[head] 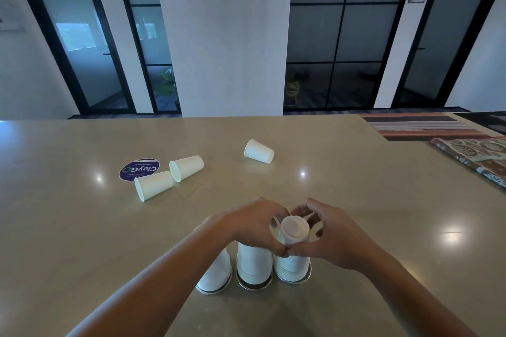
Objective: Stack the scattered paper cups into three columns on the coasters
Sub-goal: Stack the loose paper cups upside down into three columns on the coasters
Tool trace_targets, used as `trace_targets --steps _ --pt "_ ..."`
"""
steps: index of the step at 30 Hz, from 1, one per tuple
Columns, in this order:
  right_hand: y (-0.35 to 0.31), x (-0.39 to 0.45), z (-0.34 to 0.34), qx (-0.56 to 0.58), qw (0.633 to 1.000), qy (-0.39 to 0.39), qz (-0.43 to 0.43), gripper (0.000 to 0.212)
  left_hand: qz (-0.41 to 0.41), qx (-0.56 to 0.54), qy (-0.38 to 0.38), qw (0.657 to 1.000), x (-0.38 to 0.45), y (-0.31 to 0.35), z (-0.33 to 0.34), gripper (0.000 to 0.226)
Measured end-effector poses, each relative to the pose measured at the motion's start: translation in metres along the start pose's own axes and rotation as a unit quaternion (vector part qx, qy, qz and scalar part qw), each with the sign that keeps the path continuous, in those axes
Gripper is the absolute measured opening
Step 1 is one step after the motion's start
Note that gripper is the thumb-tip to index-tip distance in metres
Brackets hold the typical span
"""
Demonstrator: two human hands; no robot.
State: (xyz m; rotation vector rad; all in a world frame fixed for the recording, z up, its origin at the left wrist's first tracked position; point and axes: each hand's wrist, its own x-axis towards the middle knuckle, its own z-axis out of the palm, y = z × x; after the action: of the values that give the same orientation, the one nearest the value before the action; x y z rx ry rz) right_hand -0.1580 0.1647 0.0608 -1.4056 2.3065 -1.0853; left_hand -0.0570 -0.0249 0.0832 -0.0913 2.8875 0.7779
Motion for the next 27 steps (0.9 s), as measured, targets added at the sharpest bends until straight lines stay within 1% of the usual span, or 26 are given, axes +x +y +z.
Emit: trace_targets --steps 2,5,8,10,13,15,19,22,27 --pt "-0.003 0.003 -0.003 0.001 1.000 -0.006 -0.002 0.051 0.001 -0.001 -0.004 1.000 -0.001 0.002 -0.004 0.052" --pt "-0.009 0.010 -0.010 0.026 1.000 0.003 0.000 0.040 -0.001 -0.022 0.000 1.000 -0.003 0.004 -0.012 0.052" --pt "-0.017 0.020 -0.017 0.084 0.996 0.018 -0.001 0.042 0.000 -0.028 0.019 0.999 -0.005 0.005 -0.021 0.052" --pt "-0.024 0.028 -0.022 0.099 0.995 0.023 -0.010 0.041 -0.003 -0.040 0.030 0.999 -0.007 0.004 -0.029 0.052" --pt "-0.032 0.042 -0.025 0.105 0.994 0.024 -0.020 0.028 -0.008 -0.057 0.046 0.997 -0.010 0.000 -0.040 0.056" --pt "-0.038 0.051 -0.024 0.108 0.994 0.020 -0.022 0.022 -0.013 -0.066 0.060 0.996 -0.010 -0.005 -0.045 0.054" --pt "-0.046 0.072 -0.018 0.122 0.992 0.008 -0.014 0.020 -0.032 -0.076 0.113 0.990 -0.010 -0.022 -0.054 0.040" --pt "-0.044 0.090 -0.012 0.141 0.990 -0.007 0.009 0.016 -0.054 -0.090 0.166 0.981 -0.011 -0.042 -0.057 0.032" --pt "-0.031 0.120 -0.003 0.098 0.993 -0.035 0.060 0.026 -0.112 -0.096 0.260 0.954 -0.010 -0.093 -0.056 0.038"
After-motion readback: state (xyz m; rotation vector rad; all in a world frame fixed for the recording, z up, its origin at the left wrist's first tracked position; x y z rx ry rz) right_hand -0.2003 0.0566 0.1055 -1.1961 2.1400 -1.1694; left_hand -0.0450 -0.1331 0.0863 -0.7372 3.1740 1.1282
